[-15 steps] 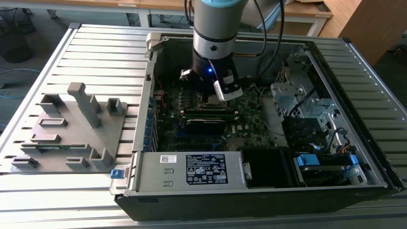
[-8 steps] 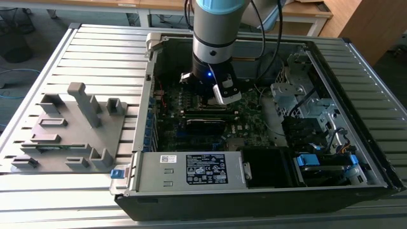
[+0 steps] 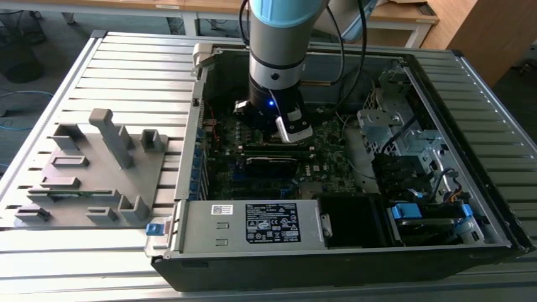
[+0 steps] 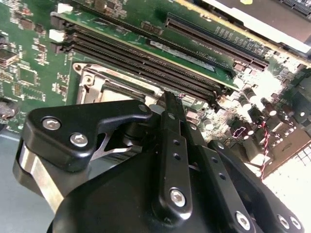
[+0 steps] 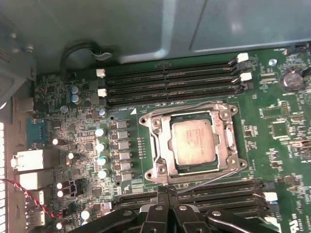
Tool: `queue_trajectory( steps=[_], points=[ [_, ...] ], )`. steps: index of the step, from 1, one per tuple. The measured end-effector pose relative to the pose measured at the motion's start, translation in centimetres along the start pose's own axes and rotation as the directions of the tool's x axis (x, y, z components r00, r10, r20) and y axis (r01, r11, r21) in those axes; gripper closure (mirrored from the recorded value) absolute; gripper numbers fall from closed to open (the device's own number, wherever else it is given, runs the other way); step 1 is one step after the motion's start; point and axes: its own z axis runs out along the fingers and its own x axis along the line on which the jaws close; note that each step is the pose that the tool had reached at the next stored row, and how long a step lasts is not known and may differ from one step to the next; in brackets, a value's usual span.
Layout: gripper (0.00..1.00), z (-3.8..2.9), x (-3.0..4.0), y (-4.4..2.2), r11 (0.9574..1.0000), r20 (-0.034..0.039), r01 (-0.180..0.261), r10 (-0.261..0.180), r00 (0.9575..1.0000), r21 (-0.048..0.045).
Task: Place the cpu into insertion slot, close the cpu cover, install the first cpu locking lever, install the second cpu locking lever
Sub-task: 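Install the second cpu locking lever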
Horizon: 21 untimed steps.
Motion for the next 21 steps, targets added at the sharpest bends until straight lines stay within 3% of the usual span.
queue_trajectory(
  steps=[21],
  points=[
    [0.9, 2.2, 1.03, -0.46, 1.0, 0.0004, -0.002, 0.002, 1.0, 0.0006]
  ],
)
